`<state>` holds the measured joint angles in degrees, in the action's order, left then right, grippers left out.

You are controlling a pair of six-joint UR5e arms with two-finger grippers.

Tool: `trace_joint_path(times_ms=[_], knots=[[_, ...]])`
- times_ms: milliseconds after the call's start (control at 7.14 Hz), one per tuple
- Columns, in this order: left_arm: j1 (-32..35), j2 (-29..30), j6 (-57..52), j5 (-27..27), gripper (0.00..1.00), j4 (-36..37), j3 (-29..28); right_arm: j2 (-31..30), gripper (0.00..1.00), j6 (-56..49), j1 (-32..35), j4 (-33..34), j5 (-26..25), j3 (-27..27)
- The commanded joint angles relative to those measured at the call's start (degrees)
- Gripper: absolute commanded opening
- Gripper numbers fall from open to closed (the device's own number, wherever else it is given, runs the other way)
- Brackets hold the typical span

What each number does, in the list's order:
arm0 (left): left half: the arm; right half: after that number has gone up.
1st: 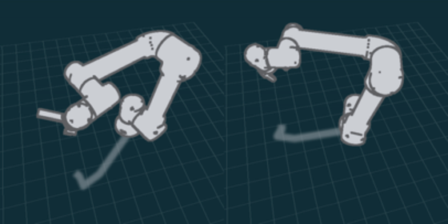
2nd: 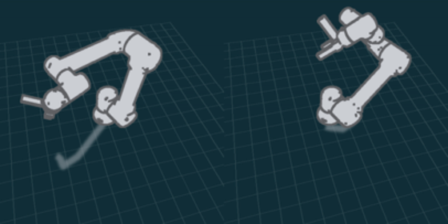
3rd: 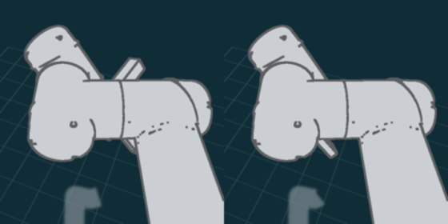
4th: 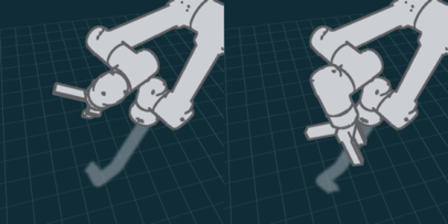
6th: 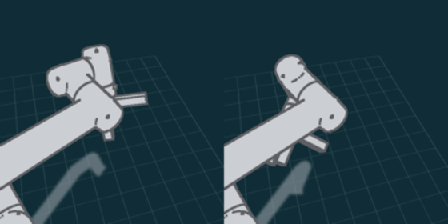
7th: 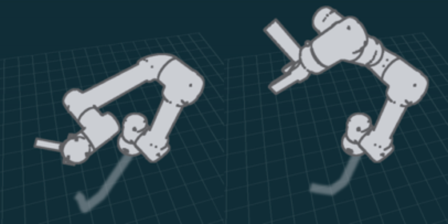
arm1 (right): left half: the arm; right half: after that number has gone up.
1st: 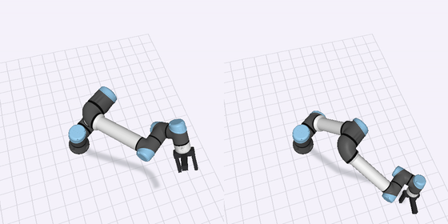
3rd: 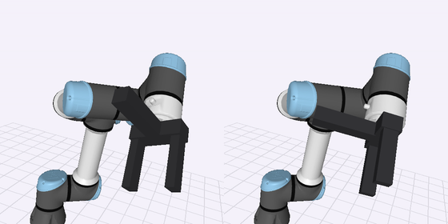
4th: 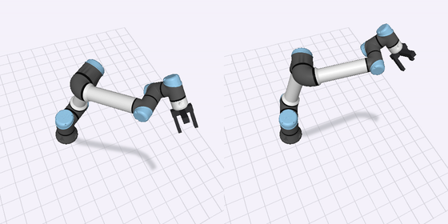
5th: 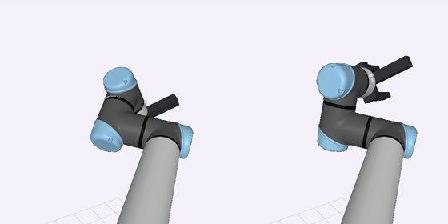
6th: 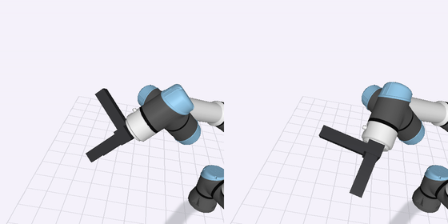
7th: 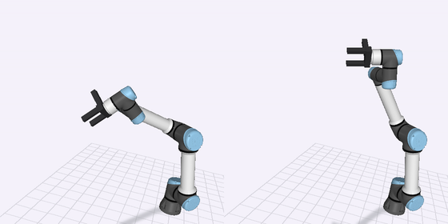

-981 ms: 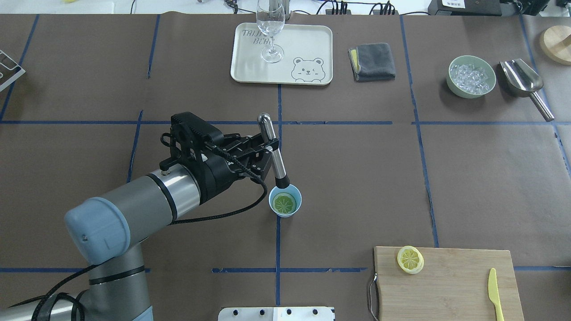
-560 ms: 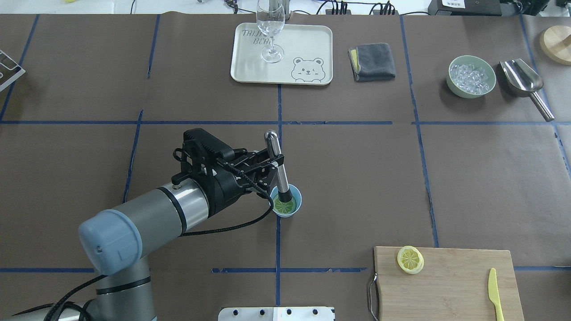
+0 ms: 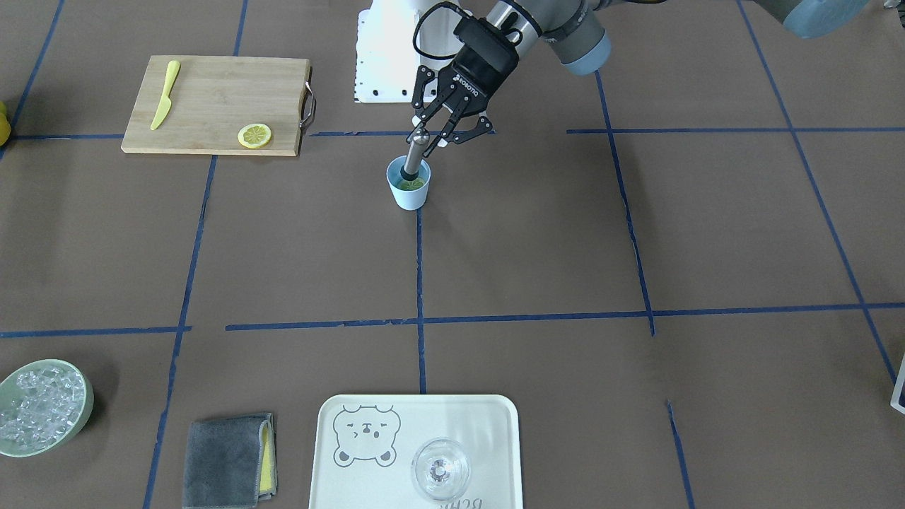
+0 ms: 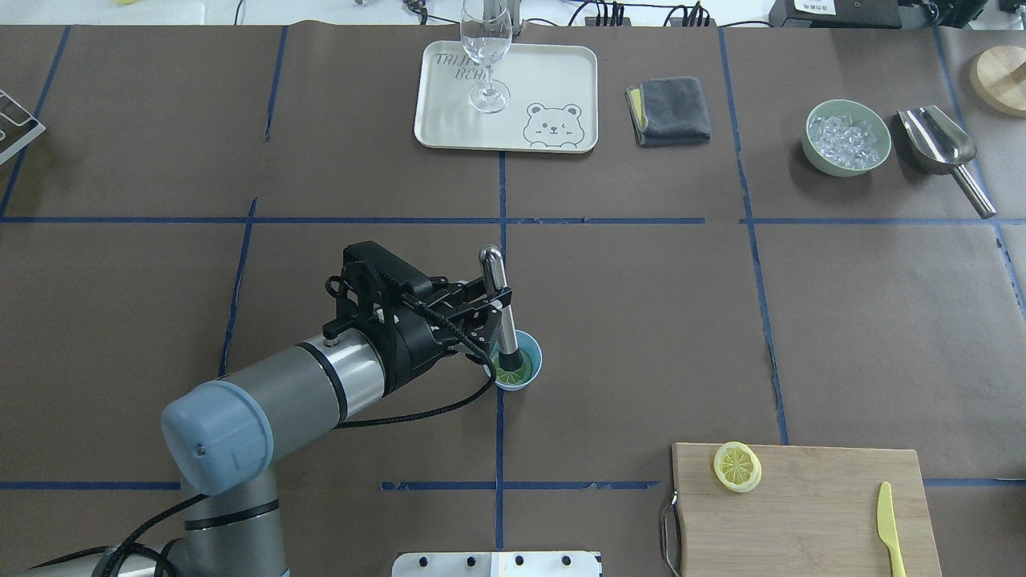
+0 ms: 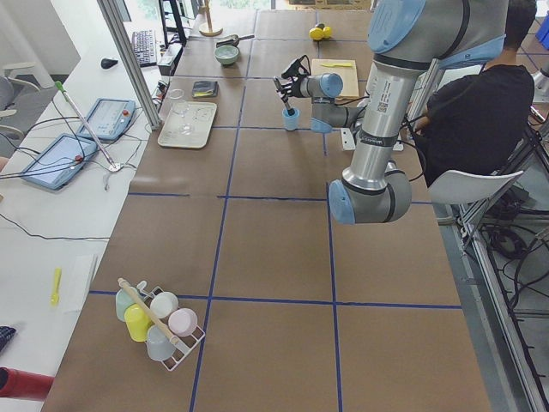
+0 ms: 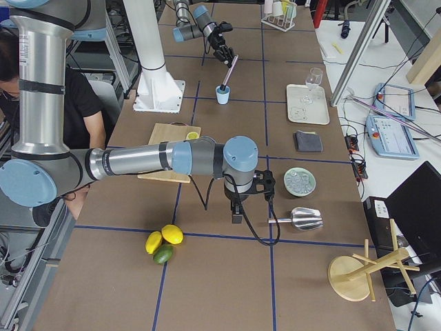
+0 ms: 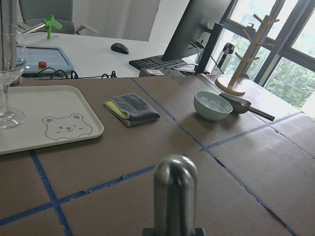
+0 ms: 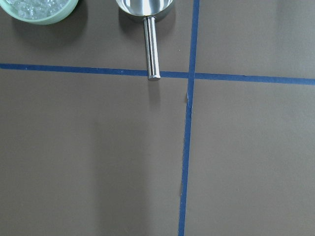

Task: Squeeze lemon into cup
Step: 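Press the muddler down into the blue cup to crush the lemon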

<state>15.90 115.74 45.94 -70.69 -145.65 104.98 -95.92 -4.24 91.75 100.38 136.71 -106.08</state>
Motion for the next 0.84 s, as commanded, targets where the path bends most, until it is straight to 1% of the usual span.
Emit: trace_joint_path(times_ms=[0,700], knots=[[-1.3,0.5,0.1,0.0,0.0,-0.2,-1.9,0.0,1.0,0.0,0.3,0.0,0.2,-0.1],[-1.7,0.8,0.1,0.0,0.0,-0.9,-3.3,0.4,1.0,0.0,0.8,0.0,0.5,-0.2]])
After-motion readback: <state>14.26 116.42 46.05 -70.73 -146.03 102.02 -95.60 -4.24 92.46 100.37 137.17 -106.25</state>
